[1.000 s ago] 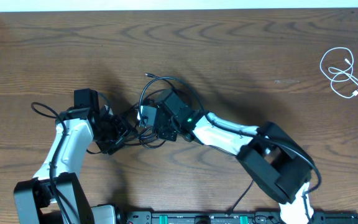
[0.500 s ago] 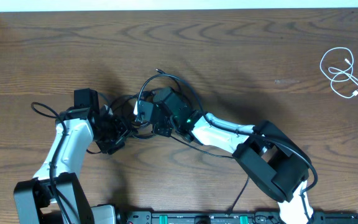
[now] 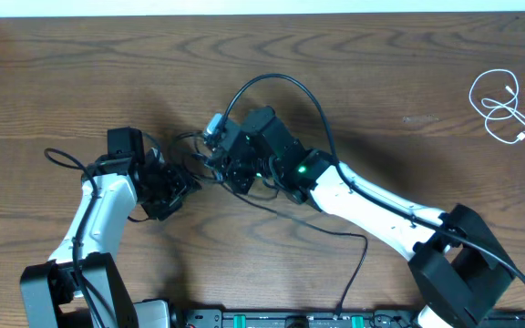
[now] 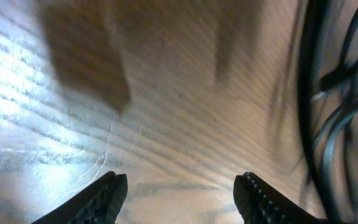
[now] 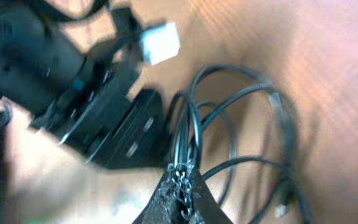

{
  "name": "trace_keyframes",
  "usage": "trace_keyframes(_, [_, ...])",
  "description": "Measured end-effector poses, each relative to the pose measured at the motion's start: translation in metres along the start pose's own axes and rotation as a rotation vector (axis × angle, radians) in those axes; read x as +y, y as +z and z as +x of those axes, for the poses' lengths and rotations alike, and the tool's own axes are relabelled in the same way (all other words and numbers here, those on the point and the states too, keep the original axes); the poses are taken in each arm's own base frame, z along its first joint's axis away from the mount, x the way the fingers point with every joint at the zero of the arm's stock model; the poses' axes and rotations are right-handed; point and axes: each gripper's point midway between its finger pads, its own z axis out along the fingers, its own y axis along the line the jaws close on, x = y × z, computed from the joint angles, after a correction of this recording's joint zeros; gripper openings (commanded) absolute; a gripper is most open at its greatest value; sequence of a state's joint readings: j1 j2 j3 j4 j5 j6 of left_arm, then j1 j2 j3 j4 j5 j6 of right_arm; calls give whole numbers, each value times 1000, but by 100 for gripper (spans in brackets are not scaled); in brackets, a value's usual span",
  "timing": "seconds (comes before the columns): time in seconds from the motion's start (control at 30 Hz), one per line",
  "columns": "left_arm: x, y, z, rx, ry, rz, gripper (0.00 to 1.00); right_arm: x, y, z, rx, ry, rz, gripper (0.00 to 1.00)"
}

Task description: Untangle cables

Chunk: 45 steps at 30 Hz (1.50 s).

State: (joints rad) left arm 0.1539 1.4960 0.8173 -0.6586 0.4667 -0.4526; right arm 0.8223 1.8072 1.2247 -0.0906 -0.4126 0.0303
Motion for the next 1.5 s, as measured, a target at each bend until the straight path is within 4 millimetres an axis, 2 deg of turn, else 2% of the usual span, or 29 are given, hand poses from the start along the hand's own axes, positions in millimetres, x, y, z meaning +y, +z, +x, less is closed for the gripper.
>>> trace_keyframes(0.13, [-2, 0, -4, -15, 3, 6, 61, 3, 0, 23, 89, 131, -18, 1])
trace_keyframes(0.37, [3, 0, -7, -36, -8, -24, 61, 8, -2, 37, 148, 259, -33, 1])
trace_keyframes(0.67, [6, 0, -9, -44, -8, -38, 61, 24, -3, 38, 175, 450, -110, 1])
trace_keyframes(0.83, [6, 0, -8, -43, -8, -39, 61, 37, -9, 34, 189, 526, -212, 1])
trace_keyframes(1.1, [9, 0, 3, 6, -28, -48, 61, 46, -19, 27, 205, 602, -334, 1])
trace_keyframes(1.5, [-18, -2, 21, 110, -36, 116, 61, 48, -24, 25, 264, 893, -347, 1])
